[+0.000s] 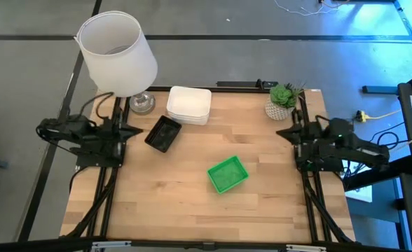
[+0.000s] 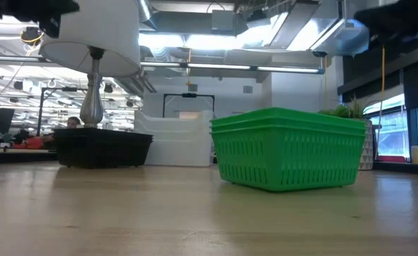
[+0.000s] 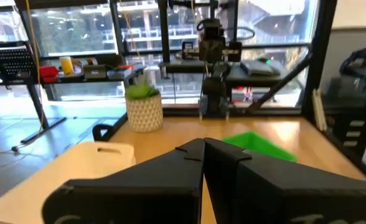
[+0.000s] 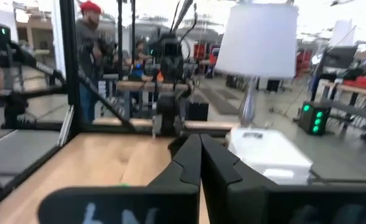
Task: Stack baskets by color
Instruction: Return to Home Position
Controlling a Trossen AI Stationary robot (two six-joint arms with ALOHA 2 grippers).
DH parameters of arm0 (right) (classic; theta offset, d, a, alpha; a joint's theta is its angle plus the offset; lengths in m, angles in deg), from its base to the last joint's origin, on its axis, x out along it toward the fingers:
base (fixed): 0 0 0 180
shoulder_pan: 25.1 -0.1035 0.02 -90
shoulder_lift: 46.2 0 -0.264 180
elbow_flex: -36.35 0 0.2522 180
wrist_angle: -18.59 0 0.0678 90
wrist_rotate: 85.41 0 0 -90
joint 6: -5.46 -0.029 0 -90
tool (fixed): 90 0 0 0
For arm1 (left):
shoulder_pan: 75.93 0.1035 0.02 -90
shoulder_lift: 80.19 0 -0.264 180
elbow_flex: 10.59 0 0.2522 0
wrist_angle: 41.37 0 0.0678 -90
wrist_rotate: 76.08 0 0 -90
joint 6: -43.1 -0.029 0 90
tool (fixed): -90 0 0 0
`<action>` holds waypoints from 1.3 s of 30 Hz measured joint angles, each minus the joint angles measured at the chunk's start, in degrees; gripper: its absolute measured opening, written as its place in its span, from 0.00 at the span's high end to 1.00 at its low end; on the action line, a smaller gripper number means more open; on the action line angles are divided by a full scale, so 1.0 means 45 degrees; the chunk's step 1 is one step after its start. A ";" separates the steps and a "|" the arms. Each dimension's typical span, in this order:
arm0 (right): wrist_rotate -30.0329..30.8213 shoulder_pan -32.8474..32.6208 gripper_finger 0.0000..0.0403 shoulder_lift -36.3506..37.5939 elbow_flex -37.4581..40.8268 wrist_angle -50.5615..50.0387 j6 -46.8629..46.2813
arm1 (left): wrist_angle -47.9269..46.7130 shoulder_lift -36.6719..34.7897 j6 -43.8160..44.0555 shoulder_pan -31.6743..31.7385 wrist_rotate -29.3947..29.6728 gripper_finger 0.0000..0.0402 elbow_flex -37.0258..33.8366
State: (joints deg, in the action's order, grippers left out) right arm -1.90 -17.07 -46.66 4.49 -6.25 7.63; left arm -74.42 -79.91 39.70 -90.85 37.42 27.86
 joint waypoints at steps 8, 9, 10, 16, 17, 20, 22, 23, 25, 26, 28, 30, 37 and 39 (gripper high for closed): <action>-0.0583 0.0000 1.00 -0.0001 0.1807 0.1443 0.0418 | 0.2346 -0.0002 -0.0256 0.0000 0.0121 1.00 -0.2903; -0.0600 0.0000 1.00 0.0004 0.1997 0.1700 0.0680 | 0.2651 -0.0002 -0.0259 0.0000 0.0125 1.00 -0.3248; -0.0612 0.0000 1.00 0.0004 0.2156 0.1801 0.0948 | 0.3004 -0.0002 -0.0276 0.0000 0.0152 1.00 -0.3617; -0.0868 0.0000 1.00 0.0008 0.3010 0.2437 0.1969 | 0.5183 0.0007 -0.0323 0.0000 0.0086 1.00 -0.5388; -0.0889 0.0000 1.00 -0.0001 0.3131 0.2440 0.1977 | 0.5182 0.0020 -0.0349 0.0005 -0.0142 1.00 -0.5367; -0.1005 0.0000 1.00 0.0009 0.3516 0.2730 0.1971 | 0.5119 0.0084 -0.0527 0.0000 -0.0968 1.00 -0.5383; -0.1204 0.0005 1.00 -0.0014 0.3913 0.3050 0.1966 | 0.5091 0.0056 -0.0802 0.0000 -0.1362 1.00 -0.5383; -0.1335 0.0005 1.00 -0.0082 0.3935 0.3175 0.1992 | 0.5050 0.0065 -0.0846 0.0000 -0.1502 1.00 -0.5383; -0.1597 0.0005 1.00 -0.0171 0.3935 0.3255 0.2140 | 0.5039 0.0080 -0.0786 -0.0007 -0.1567 1.00 -0.5380; -0.1721 0.0005 1.00 -0.0176 0.3935 0.3245 0.2224 | 0.5044 0.0090 -0.0658 -0.0010 -0.1567 1.00 -0.5381; -0.1833 0.0005 1.00 -0.0176 0.3935 0.3251 0.2277 | 0.5056 0.0087 -0.0661 -0.0010 -0.1489 1.00 -0.5383; -0.1829 0.0005 1.00 -0.0176 0.3935 0.3255 0.2263 | 0.5061 0.0085 -0.0713 -0.0010 -0.1381 1.00 -0.5383; -0.1824 0.0005 0.97 -0.0180 0.3935 0.3251 0.2263 | 0.5061 0.0085 -0.0713 -0.0005 -0.1353 1.00 -0.5383; -0.1824 0.0005 0.97 -0.0180 0.3935 0.3251 0.2263 | 0.5059 0.0085 -0.0713 -0.0005 -0.1353 1.00 -0.5383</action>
